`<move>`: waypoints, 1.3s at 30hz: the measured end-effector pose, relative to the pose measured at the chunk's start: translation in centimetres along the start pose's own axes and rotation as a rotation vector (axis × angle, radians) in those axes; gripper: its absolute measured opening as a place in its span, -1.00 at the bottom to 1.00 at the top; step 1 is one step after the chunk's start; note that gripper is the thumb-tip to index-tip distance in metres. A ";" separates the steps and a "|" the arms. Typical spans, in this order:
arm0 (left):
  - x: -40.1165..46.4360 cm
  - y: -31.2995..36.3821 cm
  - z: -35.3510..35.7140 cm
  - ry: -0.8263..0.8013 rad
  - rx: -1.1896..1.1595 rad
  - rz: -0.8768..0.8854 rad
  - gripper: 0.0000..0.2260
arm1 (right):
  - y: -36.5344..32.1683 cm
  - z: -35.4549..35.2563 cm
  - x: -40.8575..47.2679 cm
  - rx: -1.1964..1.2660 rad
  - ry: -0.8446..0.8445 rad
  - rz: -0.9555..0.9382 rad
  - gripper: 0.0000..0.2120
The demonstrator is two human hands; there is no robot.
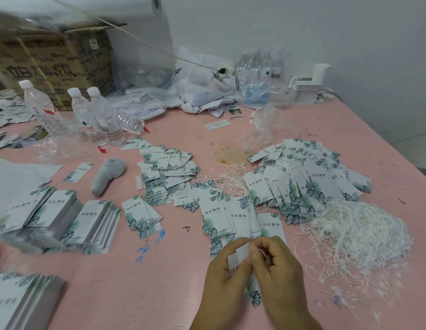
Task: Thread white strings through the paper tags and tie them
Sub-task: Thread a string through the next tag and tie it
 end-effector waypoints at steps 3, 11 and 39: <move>0.2 -0.2 0.1 -0.083 -0.059 -0.016 -0.62 | -0.2 -0.2 0.1 0.005 0.023 -0.006 -0.95; 0.9 -1.2 -0.5 -0.132 -0.285 -0.213 -0.56 | 0.0 -0.8 -0.1 0.105 0.048 0.029 -0.87; 0.6 -0.6 -1.9 0.098 -0.368 -0.160 -0.66 | -0.5 -0.7 0.1 0.272 -0.068 0.117 -0.85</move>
Point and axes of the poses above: each hand's wrist, its own x-axis towards the middle knuckle, its own z-axis out of the palm, y = z × x, the point moved 5 cm from there along x, towards the middle knuckle, and after that the axes turned 15 degrees about -z, right-handed, at the moved point
